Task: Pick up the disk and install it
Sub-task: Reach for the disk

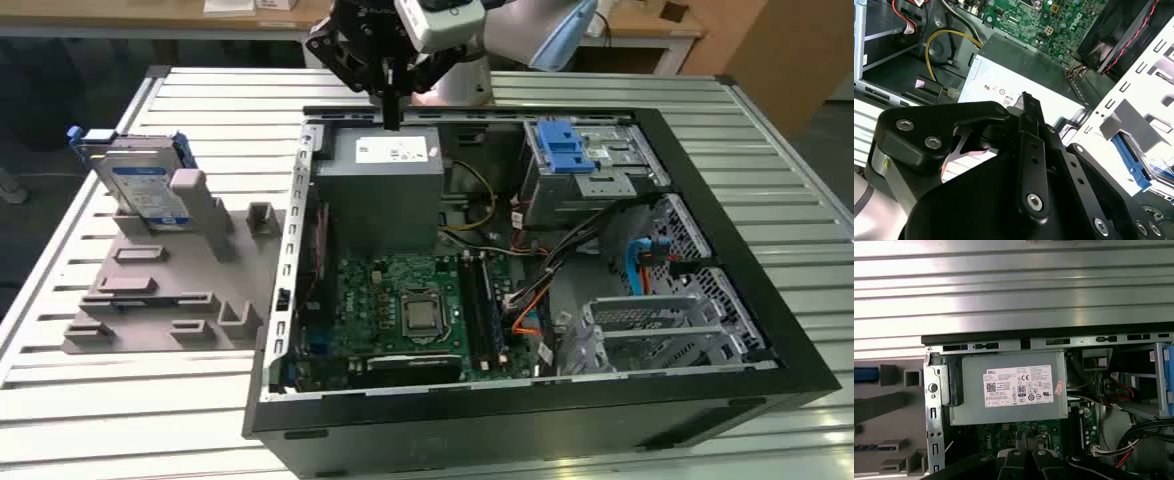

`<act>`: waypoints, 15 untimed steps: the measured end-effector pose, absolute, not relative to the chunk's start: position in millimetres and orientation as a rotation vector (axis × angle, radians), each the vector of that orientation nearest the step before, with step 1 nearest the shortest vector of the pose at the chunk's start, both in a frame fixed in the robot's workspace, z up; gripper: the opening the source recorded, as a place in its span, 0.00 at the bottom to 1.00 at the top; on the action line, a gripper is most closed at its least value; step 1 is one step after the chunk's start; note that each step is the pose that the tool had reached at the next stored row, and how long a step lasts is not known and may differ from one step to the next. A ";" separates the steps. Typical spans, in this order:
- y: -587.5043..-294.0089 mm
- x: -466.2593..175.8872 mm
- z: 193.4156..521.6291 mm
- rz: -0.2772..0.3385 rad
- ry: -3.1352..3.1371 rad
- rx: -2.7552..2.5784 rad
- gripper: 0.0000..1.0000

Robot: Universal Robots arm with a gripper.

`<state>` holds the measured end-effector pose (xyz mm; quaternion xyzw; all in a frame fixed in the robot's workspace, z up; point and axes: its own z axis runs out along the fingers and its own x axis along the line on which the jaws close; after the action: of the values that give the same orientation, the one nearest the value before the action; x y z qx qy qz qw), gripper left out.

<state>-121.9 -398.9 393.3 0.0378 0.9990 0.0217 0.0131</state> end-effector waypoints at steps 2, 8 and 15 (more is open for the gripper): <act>-398.9 -122.0 393.3 0.068 3.112 0.118 0.11; -398.9 -122.2 393.3 0.068 3.113 0.118 0.11; -398.9 -123.5 393.3 0.068 3.112 0.118 0.11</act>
<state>-123.5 -398.9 393.3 0.0379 0.9990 0.0217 0.0131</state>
